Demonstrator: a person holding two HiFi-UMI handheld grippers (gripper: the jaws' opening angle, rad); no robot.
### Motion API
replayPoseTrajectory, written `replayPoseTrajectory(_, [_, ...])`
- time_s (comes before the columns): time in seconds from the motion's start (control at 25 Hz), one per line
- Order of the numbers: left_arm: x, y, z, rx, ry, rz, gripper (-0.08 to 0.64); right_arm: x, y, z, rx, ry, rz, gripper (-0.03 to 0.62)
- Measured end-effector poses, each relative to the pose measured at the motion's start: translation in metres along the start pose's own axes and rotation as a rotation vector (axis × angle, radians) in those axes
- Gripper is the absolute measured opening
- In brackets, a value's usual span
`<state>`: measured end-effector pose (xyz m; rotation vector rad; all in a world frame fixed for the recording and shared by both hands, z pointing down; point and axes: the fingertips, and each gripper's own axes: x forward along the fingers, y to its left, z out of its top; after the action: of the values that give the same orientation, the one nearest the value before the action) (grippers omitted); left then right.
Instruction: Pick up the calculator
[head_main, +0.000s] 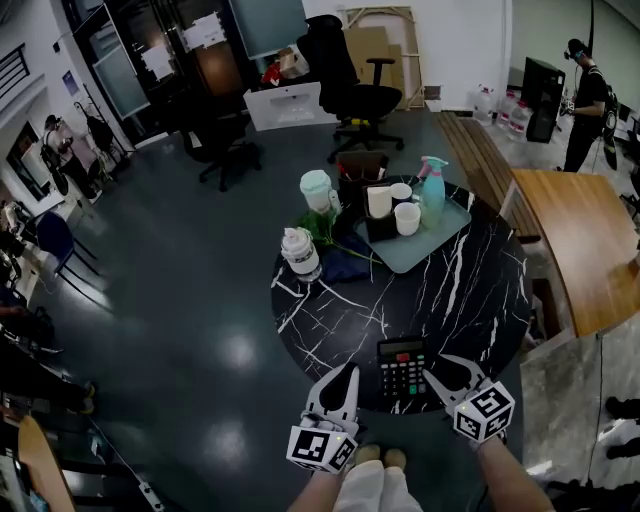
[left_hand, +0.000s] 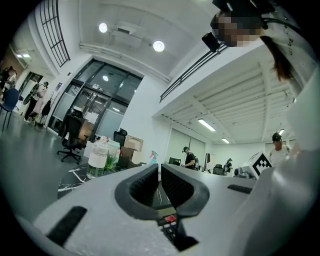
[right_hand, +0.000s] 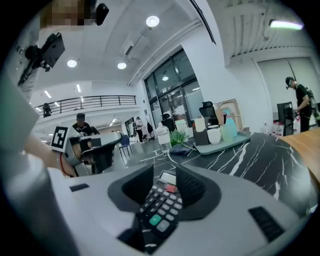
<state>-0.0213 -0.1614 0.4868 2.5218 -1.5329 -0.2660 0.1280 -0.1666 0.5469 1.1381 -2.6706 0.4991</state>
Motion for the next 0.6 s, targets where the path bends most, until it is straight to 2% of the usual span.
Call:
replayPoseTrajectory(0.24, [0.021, 0.017, -0.012, -0.003, -0.005, -0.003, 0.009, 0.035, -0.035, -0.018, 0.038, 0.137, 0.045, 0.190])
replayPoseTrajectory(0.36, [0.034, 0.018, -0.017, 0.004, -0.017, -0.022, 0.009, 0.053, -0.047, -0.034, 0.068, 0.211, 0.064, 0.201])
replayPoseTrajectory(0.6, [0.037, 0.034, -0.028, 0.005, -0.022, -0.001, 0.009, 0.078, -0.053, -0.062, 0.092, 0.411, 0.142, 0.201])
